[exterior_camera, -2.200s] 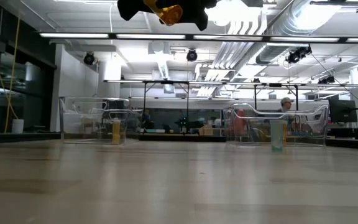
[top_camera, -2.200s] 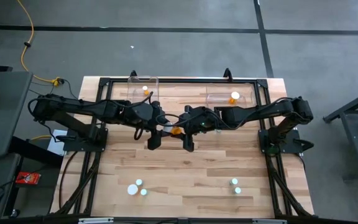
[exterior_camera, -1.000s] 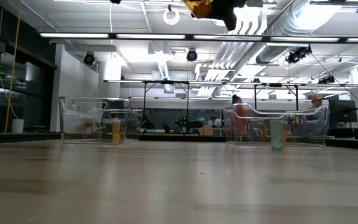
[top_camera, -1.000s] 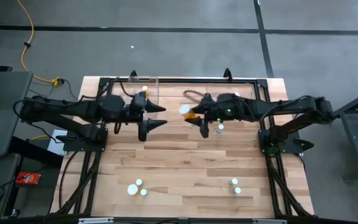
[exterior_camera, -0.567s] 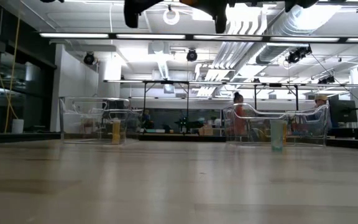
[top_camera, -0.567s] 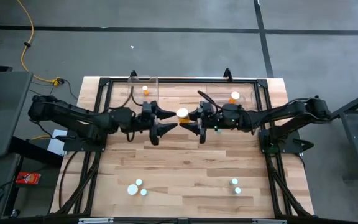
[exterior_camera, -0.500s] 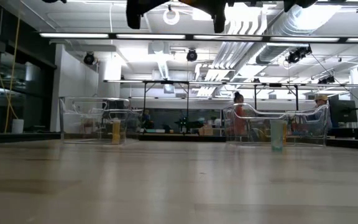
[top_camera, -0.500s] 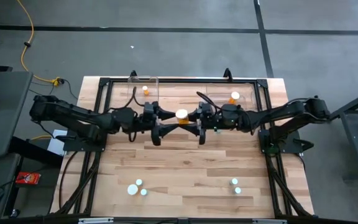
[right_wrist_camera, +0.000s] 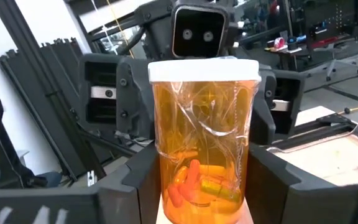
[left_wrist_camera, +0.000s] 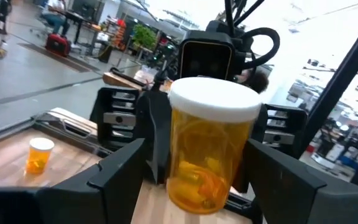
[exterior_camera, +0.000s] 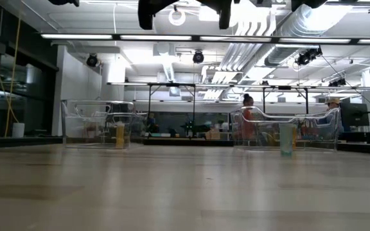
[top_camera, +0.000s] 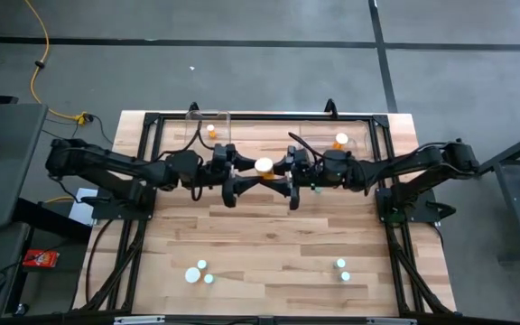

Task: Pick and place medicine bottles into bin by pill shape (circle, oval)
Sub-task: Put the large orange pill bottle into the right transparent bin

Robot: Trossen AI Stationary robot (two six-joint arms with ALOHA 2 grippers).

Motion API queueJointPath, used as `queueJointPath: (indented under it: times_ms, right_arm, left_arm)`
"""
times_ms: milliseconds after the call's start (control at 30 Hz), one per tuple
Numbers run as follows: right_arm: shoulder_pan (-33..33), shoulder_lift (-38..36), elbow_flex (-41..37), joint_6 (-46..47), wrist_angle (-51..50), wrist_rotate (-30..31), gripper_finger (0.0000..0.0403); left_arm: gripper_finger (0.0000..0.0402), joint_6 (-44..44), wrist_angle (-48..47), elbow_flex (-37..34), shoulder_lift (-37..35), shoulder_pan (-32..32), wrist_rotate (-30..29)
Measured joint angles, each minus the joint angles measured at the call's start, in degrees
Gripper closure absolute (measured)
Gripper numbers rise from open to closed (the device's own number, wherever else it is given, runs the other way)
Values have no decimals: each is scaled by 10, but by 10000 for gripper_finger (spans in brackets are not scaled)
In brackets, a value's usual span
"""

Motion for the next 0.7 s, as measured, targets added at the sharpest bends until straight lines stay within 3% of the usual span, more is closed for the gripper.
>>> queueJointPath:
  times_ms: [333, 700]
  right_arm:
    - [0, 0, 0, 3, -8, 0, 239]
    - [0, 0, 0, 1, -14, -13, 239]
  left_arm:
    - [145, 30, -10, 52, 44, 0, 8]
    - [147, 41, -10, 52, 43, 4, 1]
